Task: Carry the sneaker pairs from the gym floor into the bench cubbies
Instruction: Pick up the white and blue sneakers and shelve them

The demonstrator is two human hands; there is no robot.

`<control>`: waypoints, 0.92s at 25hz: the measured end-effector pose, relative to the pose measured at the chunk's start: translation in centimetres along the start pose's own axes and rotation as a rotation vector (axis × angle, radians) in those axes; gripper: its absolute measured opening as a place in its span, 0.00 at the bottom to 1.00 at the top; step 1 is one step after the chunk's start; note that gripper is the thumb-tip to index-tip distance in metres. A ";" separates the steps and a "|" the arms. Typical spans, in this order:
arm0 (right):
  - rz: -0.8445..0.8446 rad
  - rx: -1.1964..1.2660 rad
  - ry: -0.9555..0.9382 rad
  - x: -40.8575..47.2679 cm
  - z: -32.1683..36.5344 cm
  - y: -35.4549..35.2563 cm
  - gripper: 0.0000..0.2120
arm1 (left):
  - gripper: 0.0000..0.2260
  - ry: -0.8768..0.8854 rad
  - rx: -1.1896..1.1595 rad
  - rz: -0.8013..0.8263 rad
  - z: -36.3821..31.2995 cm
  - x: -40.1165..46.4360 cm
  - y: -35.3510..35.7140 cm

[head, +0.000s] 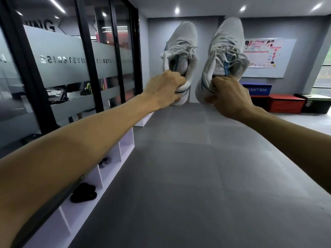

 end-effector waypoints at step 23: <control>0.294 0.797 -0.768 20.2 13.9 35.0 0.16 | 0.09 -0.820 0.643 0.226 22.8 -5.2 6.7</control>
Point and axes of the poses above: each hand's wrist, its own x-axis towards the middle knuckle, its own y-axis out of the palm, z = x × y, the point moved 2 cm from there along x, towards the middle knuckle, and after that the axes turned 3 degrees about -z, right-handed, at the moved point
